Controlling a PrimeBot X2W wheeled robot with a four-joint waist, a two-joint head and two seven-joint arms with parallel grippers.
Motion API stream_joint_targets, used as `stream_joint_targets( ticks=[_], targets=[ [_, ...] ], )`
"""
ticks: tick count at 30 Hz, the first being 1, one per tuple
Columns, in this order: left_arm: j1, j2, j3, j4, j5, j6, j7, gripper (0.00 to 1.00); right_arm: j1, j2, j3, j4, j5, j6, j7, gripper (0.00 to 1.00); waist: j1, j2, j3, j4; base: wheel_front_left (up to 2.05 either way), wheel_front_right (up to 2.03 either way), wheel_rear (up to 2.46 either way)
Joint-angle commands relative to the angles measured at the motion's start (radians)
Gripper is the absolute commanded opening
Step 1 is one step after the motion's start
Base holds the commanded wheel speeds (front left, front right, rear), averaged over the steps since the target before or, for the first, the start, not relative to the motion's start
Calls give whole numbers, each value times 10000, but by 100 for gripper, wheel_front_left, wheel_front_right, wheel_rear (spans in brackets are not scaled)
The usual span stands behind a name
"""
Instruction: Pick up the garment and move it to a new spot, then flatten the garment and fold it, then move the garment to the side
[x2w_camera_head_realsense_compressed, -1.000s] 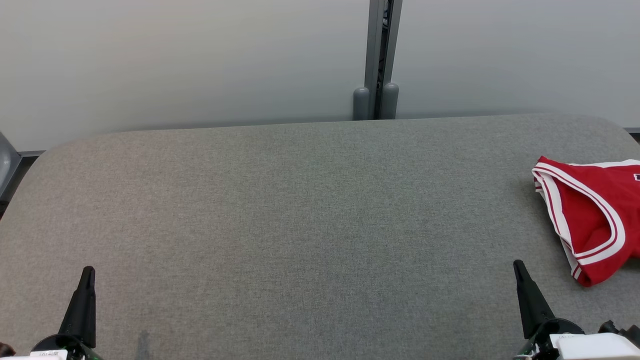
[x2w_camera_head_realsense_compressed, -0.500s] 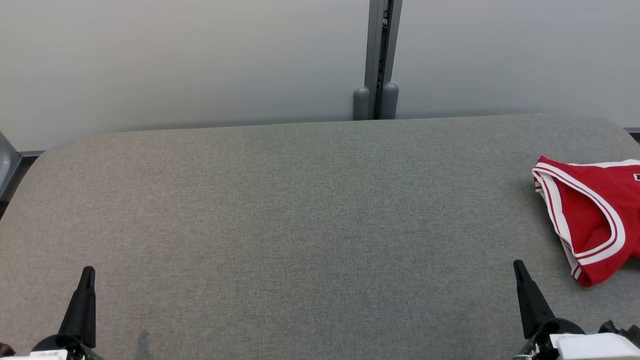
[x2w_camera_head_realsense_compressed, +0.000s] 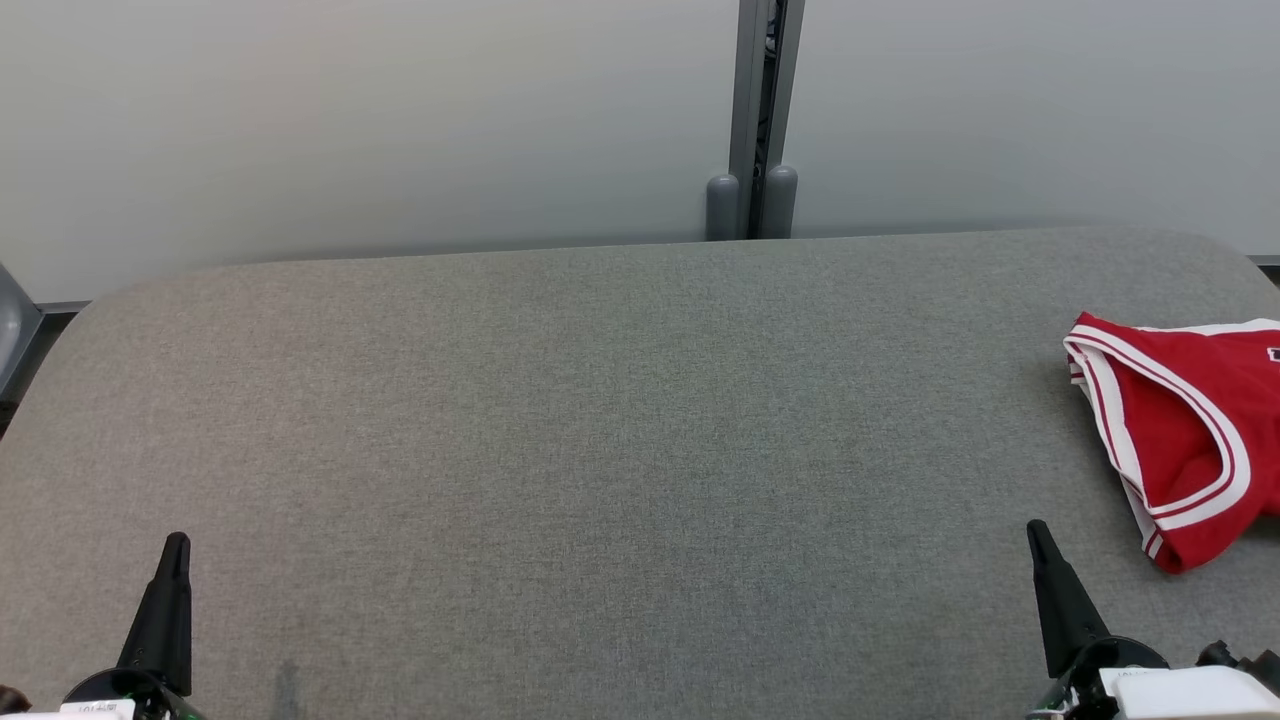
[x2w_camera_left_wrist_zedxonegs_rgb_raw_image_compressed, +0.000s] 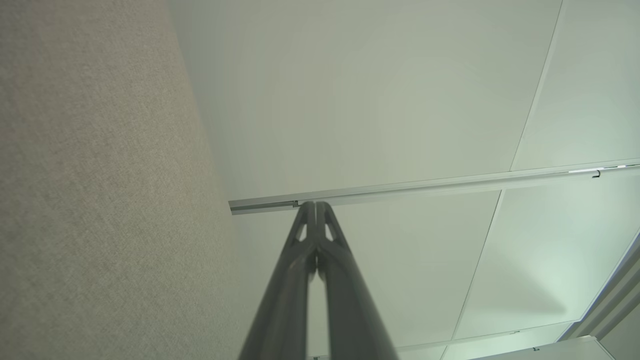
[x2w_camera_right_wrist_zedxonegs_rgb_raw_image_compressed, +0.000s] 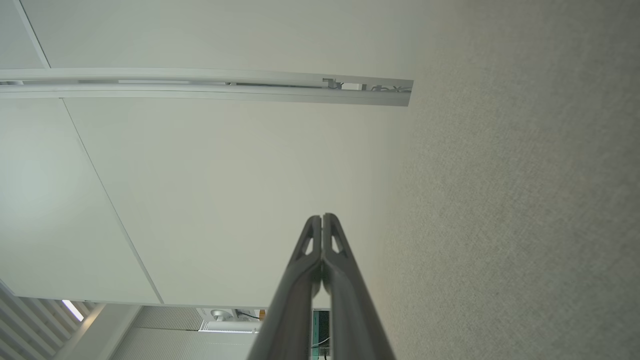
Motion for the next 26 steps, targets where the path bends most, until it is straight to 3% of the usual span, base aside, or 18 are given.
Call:
stream_joint_targets(
  ticks=[1, 26],
  targets=[
    [-199, 17, 27, -32, -104, -41, 13, 0, -97, -39, -24, 36, -20, 0, 11, 0, 0, -1, 0, 0, 0, 0, 0],
    [-196, 16, 19, -34, -111, -42, 4, 0, -97, -38, -26, 36, -23, 0, 15, 0, 0, -1, 0, 0, 0, 0, 0]
  ],
)
